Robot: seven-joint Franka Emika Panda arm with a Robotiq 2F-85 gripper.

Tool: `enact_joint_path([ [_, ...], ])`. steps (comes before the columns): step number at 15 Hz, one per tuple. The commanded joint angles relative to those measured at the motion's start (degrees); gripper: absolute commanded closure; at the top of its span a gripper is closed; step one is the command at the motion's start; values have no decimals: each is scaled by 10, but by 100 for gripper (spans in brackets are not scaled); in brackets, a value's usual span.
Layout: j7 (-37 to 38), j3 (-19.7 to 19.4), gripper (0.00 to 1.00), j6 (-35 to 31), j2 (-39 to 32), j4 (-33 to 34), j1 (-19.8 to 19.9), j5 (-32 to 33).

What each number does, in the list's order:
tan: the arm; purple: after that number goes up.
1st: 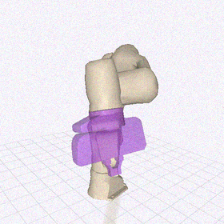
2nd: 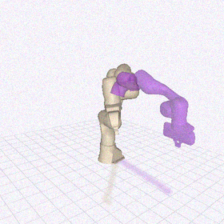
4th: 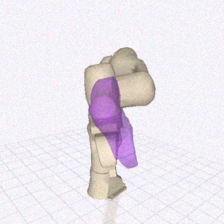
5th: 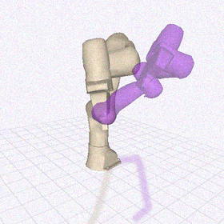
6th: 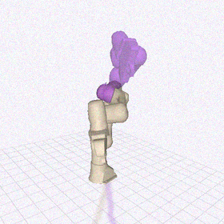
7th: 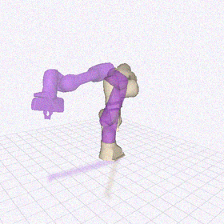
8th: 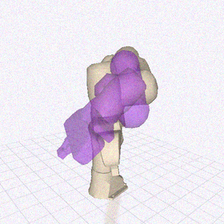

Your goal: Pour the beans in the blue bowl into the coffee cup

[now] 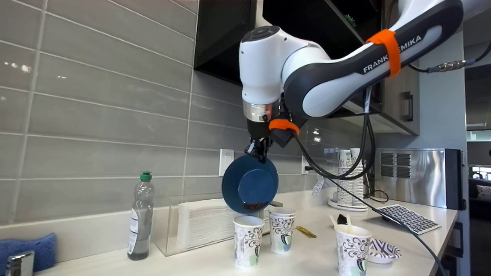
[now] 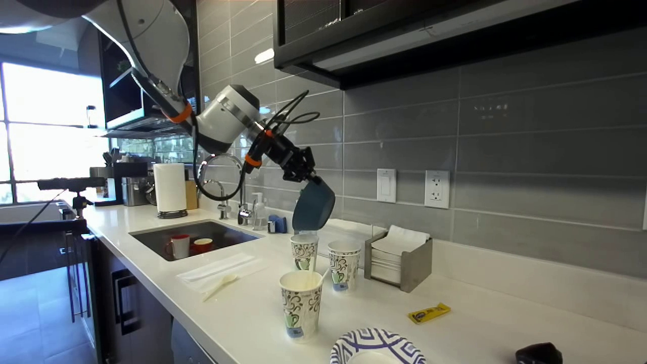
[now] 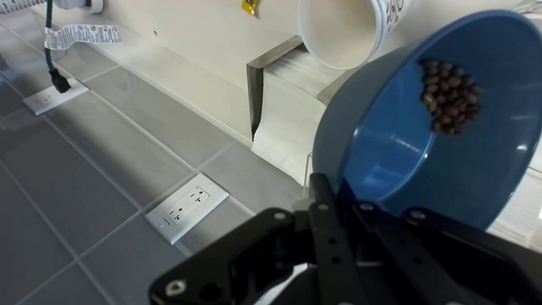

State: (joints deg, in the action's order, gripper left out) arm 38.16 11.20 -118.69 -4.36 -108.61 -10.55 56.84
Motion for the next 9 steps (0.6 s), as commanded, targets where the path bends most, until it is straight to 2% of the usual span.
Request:
enact_joint_path([
  [1, 6, 0, 99, 15, -13, 14, -14, 39],
  [9, 5, -1, 99, 39, -25, 16, -25, 73],
])
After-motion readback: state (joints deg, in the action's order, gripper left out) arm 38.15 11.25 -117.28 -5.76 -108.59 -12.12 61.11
